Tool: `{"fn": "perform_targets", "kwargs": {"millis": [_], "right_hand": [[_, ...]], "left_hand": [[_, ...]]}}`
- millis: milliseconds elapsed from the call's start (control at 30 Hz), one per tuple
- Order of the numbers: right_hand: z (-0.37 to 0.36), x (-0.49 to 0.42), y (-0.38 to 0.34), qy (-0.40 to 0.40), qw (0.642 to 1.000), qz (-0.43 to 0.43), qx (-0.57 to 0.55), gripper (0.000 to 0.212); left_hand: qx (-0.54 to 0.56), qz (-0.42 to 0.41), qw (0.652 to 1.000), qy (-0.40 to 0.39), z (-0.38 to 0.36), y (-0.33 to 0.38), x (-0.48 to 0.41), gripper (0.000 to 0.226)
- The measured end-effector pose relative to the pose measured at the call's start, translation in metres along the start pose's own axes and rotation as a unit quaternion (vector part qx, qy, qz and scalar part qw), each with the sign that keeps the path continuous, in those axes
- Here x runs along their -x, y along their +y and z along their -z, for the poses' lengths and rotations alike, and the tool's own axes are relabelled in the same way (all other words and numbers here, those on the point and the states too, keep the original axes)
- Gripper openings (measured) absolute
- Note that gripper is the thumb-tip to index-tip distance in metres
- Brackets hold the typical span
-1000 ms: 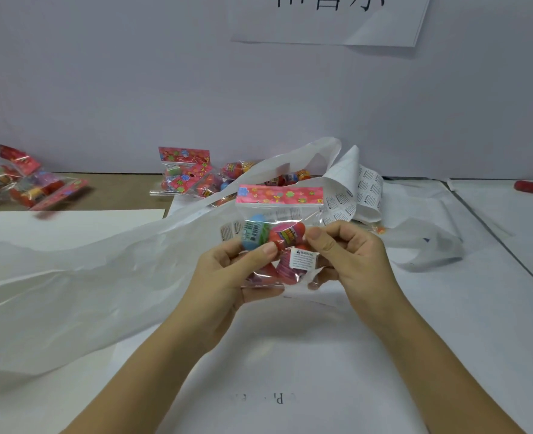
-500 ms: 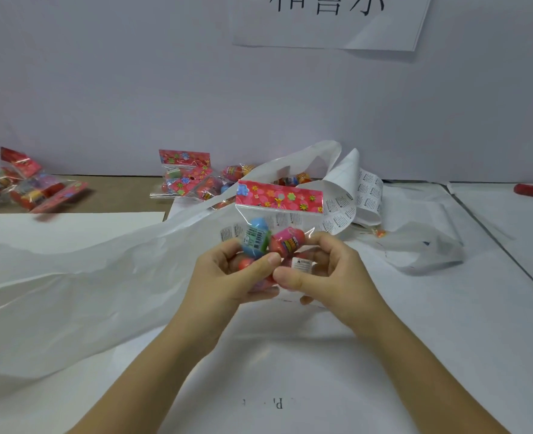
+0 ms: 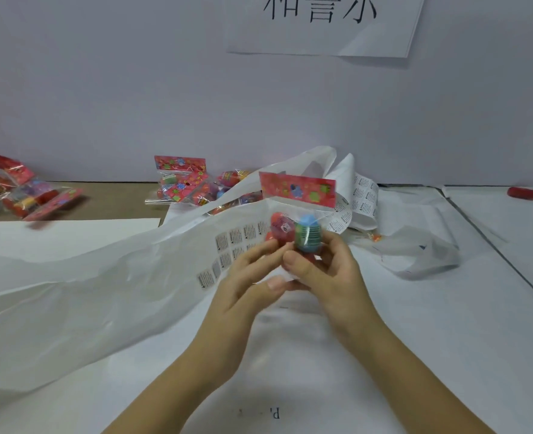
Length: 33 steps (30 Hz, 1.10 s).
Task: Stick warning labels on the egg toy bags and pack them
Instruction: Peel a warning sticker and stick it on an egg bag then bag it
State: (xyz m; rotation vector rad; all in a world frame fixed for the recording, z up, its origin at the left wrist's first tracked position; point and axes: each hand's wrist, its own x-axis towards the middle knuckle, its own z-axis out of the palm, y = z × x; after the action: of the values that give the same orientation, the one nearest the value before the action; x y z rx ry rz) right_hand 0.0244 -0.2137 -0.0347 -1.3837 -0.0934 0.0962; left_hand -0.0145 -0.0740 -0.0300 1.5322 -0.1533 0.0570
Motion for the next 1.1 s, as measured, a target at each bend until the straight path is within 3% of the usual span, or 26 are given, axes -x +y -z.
{"fn": "perform_targets", "kwargs": {"millis": [100, 167, 233, 300, 400, 667, 967, 1100], "right_hand": [[0.005, -0.003, -0.004, -0.009, 0.999, -0.026, -0.032, 0.040], [0.006, -0.003, -0.005, -0.035, 0.997, -0.043, -0.050, 0.046], [0.005, -0.003, -0.004, -0.061, 0.995, -0.055, -0.064, 0.046], [0.004, -0.003, -0.004, -0.073, 0.993, -0.056, -0.078, 0.045], [0.003, -0.003, -0.004, -0.064, 0.992, -0.056, -0.094, 0.050], [0.005, -0.006, -0.002, -0.045, 0.995, -0.047, -0.076, 0.054], [0.011, -0.008, -0.006, -0.030, 0.997, -0.029, -0.072, 0.050], [0.012, -0.009, -0.008, -0.023, 0.998, -0.031, -0.043, 0.063]], "left_hand": [[-0.037, -0.006, 0.991, 0.127, 0.001, 0.001, 0.001, 0.038], [-0.032, 0.040, 0.977, 0.207, 0.003, 0.003, -0.003, 0.047], [0.016, 0.091, 0.978, 0.185, 0.008, 0.006, -0.008, 0.055], [0.107, 0.109, 0.979, 0.135, 0.012, 0.009, -0.010, 0.045], [0.171, 0.109, 0.971, 0.125, 0.013, 0.011, -0.008, 0.029], [0.176, 0.119, 0.967, 0.140, 0.014, 0.010, -0.009, 0.036], [0.161, 0.116, 0.965, 0.169, 0.017, 0.008, -0.012, 0.016], [0.146, 0.122, 0.965, 0.178, 0.018, 0.009, -0.013, 0.011]]}}
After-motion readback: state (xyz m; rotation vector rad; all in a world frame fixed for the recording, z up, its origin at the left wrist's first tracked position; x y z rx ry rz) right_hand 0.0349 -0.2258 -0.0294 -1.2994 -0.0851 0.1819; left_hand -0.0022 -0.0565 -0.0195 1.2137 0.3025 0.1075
